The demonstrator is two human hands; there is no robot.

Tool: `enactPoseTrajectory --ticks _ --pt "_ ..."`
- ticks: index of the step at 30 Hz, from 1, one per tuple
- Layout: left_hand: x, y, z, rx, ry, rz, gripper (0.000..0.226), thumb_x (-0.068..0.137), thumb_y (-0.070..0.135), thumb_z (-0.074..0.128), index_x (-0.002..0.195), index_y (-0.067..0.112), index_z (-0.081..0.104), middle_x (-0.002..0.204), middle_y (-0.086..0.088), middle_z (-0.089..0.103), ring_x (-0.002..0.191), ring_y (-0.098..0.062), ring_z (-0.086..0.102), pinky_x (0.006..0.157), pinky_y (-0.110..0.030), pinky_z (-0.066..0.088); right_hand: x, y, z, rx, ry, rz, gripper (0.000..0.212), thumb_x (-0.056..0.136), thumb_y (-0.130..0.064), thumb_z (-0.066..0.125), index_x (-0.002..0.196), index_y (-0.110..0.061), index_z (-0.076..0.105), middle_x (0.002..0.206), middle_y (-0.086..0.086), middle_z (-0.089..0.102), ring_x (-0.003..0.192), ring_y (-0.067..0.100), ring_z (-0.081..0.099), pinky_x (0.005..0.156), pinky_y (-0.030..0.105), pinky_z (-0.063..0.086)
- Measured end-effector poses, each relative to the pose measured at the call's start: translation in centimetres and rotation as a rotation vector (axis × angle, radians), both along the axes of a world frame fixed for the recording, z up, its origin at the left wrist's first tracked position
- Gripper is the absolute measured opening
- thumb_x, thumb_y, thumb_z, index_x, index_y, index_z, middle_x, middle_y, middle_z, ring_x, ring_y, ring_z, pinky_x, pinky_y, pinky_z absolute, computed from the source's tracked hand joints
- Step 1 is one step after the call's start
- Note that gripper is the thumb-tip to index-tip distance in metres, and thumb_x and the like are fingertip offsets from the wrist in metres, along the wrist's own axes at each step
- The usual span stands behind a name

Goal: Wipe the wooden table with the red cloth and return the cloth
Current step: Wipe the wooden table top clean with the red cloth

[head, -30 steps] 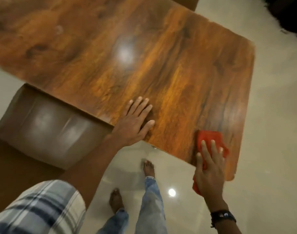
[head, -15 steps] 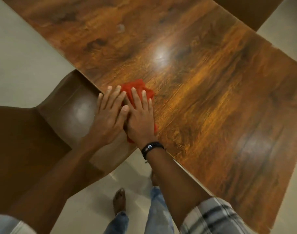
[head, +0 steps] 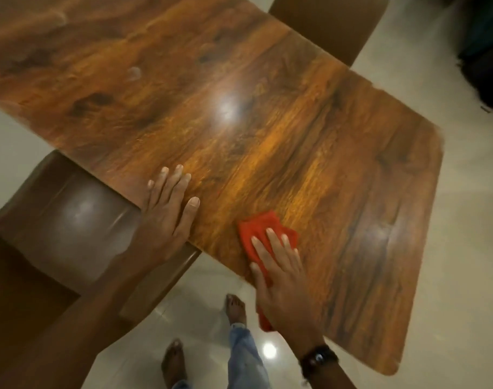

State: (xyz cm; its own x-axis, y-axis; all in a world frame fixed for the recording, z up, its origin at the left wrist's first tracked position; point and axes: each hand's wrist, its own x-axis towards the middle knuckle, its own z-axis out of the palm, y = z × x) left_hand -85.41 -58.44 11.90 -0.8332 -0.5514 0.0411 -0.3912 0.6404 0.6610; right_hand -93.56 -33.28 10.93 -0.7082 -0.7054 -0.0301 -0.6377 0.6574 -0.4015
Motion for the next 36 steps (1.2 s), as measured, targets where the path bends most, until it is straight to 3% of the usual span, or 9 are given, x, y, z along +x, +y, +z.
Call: enactPoseTrajectory --ticks 6,8,10,12,16,18,22,28,36 --pt "-8.3 4.3 -0.5 -0.011 -0.023 -0.226 0.070 0.101 0.057 0.014 0.158 0.018 0.024 0.169 0.002 0.012 0.156 -0.011 -0.006 0.127 -0.044 -0.004 -10.0 9.8 -0.1 0.087 0.016 -0.324 0.054 0.103 -0.048 0.024 0.154 -0.031 0.027 0.163 -0.005 0.019 0.152 0.013 0.010 0.120 0.058 0.014" --pt "-11.3 6.0 -0.6 -0.021 -0.014 -0.306 0.070 0.101 0.056 0.013 0.158 0.016 0.025 0.169 0.001 0.013 0.156 -0.011 -0.005 0.127 -0.043 -0.004 -13.5 9.2 0.0 0.096 0.053 -0.399 0.054 0.103 -0.052 0.025 0.153 -0.035 0.027 0.163 -0.005 0.019 0.152 0.016 0.012 0.121 0.057 0.012" --pt "-14.2 7.4 -0.7 -0.023 0.015 -0.331 0.069 0.102 0.055 0.012 0.158 0.015 0.025 0.168 0.000 0.015 0.156 -0.010 -0.004 0.127 -0.042 -0.004 -15.9 6.8 0.2 0.087 0.093 -0.468 0.052 0.102 -0.051 0.031 0.152 -0.036 0.031 0.163 -0.003 0.022 0.151 0.024 0.016 0.123 0.046 -0.003" --pt "-17.0 8.3 -0.7 -0.038 0.054 -0.266 0.067 0.103 0.052 0.014 0.156 0.014 0.029 0.167 -0.001 0.020 0.156 -0.012 0.001 0.127 -0.045 0.000 -17.6 2.4 0.3 0.053 0.125 -0.393 0.051 0.101 -0.047 0.035 0.150 -0.034 0.036 0.162 -0.001 0.024 0.151 0.029 0.015 0.120 0.035 -0.013" --pt "-22.4 8.8 -0.7 -0.045 0.099 -0.140 0.065 0.104 0.050 0.013 0.155 0.014 0.031 0.166 -0.003 0.024 0.156 -0.016 0.010 0.127 -0.048 0.006 -21.8 -6.3 -1.3 -0.035 0.040 0.152 0.061 0.094 -0.037 0.055 0.151 -0.025 0.036 0.162 -0.001 0.025 0.151 0.028 0.011 0.123 0.048 0.009" --pt "-25.4 8.6 -0.9 -0.026 0.096 -0.120 0.065 0.104 0.050 0.013 0.156 0.014 0.031 0.166 -0.003 0.024 0.156 -0.014 0.010 0.127 -0.046 0.006 -25.8 -7.5 -1.7 -0.071 0.060 0.217 0.061 0.091 -0.033 0.061 0.148 -0.020 0.041 0.159 0.000 0.032 0.150 0.026 0.017 0.121 0.047 0.015" --pt "-31.9 9.5 -0.7 -0.007 0.091 -0.077 0.064 0.103 0.047 0.016 0.154 0.012 0.035 0.164 -0.006 0.028 0.155 -0.018 0.015 0.127 -0.043 0.010 -37.5 -6.8 -1.5 -0.075 0.039 0.055 0.046 0.102 -0.040 0.042 0.147 -0.033 0.042 0.160 -0.003 0.029 0.150 0.025 0.018 0.119 0.049 0.015" --pt "-41.0 14.9 -1.2 0.014 0.020 -0.228 0.063 0.103 0.054 0.017 0.154 0.021 0.034 0.165 0.003 0.026 0.154 -0.011 0.011 0.127 -0.038 0.006 -54.6 -2.3 -1.2 0.025 0.019 -0.188 0.048 0.103 -0.044 0.036 0.150 -0.034 0.037 0.162 -0.004 0.024 0.151 0.027 0.014 0.122 0.049 0.011" --pt "-41.9 19.5 -1.6 -0.047 -0.088 -0.522 0.069 0.099 0.058 0.011 0.158 0.025 0.024 0.168 0.008 0.013 0.155 -0.007 -0.003 0.126 -0.035 -0.005 -60.5 7.7 -1.4 0.058 0.074 -0.515 0.051 0.101 -0.045 0.034 0.150 -0.030 0.038 0.161 0.000 0.028 0.148 0.025 0.023 0.121 0.048 0.018"
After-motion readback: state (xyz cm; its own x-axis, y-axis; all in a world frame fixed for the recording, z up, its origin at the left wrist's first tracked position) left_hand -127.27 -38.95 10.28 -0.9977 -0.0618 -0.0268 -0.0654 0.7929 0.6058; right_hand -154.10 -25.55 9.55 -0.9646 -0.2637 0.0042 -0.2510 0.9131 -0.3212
